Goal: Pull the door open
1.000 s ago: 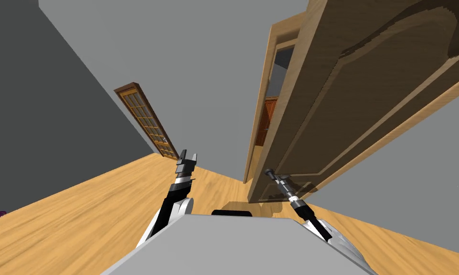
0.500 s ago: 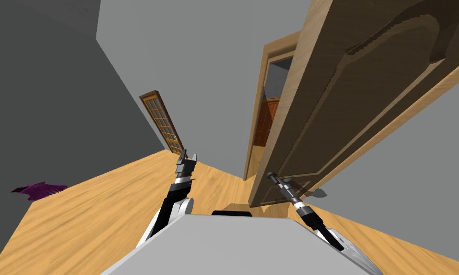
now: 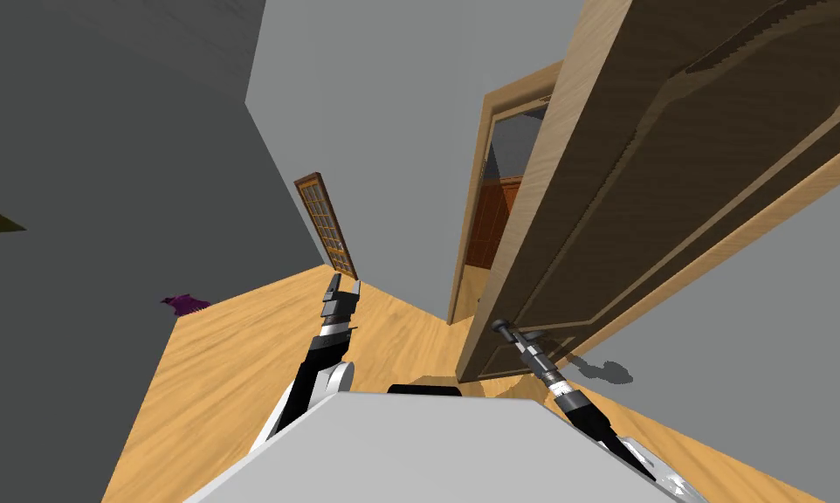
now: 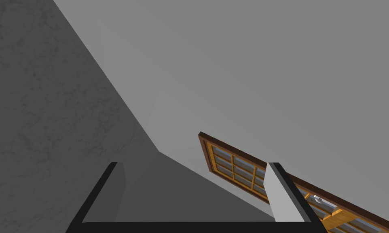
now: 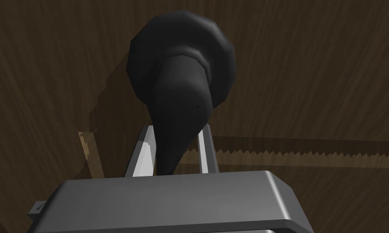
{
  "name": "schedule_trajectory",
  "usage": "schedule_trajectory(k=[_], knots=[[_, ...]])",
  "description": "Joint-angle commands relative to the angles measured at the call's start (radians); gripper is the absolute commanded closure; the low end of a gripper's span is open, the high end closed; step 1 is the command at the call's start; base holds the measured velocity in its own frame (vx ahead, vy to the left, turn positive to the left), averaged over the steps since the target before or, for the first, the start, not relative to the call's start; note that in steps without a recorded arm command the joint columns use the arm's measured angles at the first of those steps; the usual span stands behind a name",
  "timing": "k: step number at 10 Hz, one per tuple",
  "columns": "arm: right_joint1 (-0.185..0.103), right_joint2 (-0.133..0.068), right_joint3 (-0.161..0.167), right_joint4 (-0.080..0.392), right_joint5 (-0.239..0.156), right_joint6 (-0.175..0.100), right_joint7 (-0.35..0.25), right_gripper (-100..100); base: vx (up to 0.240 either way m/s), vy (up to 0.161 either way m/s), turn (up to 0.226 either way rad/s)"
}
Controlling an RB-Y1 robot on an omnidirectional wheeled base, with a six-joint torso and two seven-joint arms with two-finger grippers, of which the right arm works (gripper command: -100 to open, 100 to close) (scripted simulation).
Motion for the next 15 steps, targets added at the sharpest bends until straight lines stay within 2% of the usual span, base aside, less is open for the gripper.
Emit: schedule_trajectory(k=[1,3,4,5,10,13,15], knots=[[0.003,-0.013,-0.001,0.022,-0.003,-0.032,-0.006,100,-0.174,-0.062,0.144],[0.017,-0.023,0.001,0.035,-0.006,-0.064,-0.012,100,-0.209,-0.098,0.192],[0.000,-0.011,0.007,0.054,-0.001,-0.064,-0.010,100,-0.089,-0.040,0.038],[0.004,-0.013,0.011,0.065,0.000,-0.082,-0.013,100,-0.165,-0.083,0.208],[0.012,-0.027,0.015,0.093,-0.003,-0.127,-0.020,100,-0.212,-0.096,0.180],[0.016,-0.035,0.018,0.107,-0.004,-0.151,-0.023,100,-0.218,-0.072,0.140],[0.010,-0.029,0.023,0.118,-0.001,-0.154,-0.024,100,-0.126,-0.048,0.086]])
